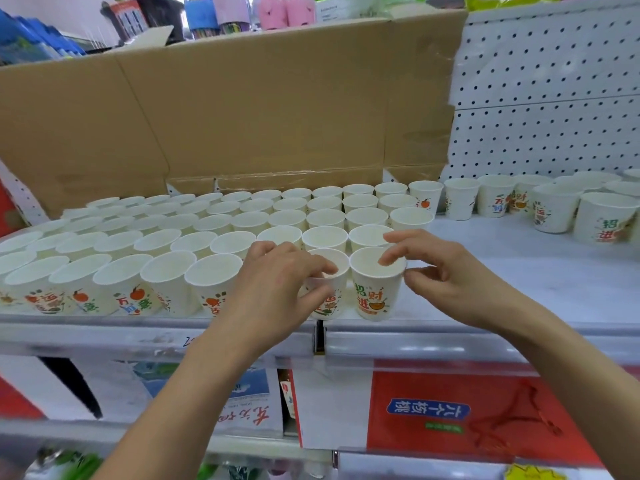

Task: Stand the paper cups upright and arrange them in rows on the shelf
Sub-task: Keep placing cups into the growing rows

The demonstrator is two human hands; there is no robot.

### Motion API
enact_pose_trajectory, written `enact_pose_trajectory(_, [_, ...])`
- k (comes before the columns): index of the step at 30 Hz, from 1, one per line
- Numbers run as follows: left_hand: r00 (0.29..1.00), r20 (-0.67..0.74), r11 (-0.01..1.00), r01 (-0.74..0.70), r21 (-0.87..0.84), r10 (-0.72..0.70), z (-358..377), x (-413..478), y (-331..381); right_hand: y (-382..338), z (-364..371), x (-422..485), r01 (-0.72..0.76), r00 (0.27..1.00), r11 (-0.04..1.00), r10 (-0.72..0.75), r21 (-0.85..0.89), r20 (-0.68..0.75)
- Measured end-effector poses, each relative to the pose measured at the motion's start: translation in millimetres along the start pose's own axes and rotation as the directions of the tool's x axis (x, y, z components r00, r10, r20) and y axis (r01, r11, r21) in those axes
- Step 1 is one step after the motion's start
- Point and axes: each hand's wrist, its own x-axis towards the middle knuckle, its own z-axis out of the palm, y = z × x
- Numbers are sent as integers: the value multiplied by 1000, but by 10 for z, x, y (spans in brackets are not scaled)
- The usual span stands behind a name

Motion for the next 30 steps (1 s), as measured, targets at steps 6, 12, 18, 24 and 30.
enact_pose_trajectory(6, [1000, -18, 1000, -14, 5, 15, 0, -10, -12, -61, 152, -27, -62, 997, 998, 63, 21, -45])
enact_pose_trajectory(12, [1000, 3, 1000, 3, 11, -3, 32, 19, -20, -77, 378, 17, 4, 975, 990, -35, -143, -220])
enact_pose_trajectory(18, [1000, 25, 1000, 10, 7, -10, 23, 15, -27, -96, 420, 50, 19, 971, 990, -52, -139, -233])
enact_pose_trajectory(24, [1000, 26, 1000, -8, -7, 8, 20, 1, -56, -75, 449, 51, 46, 970, 982, -88, -182, -227])
enact_pose_trajectory(30, [995, -68, 995, -75, -61, 71, 58, -4, -69, -98, 450, -24, 62, 956, 944, -150, -325, -254])
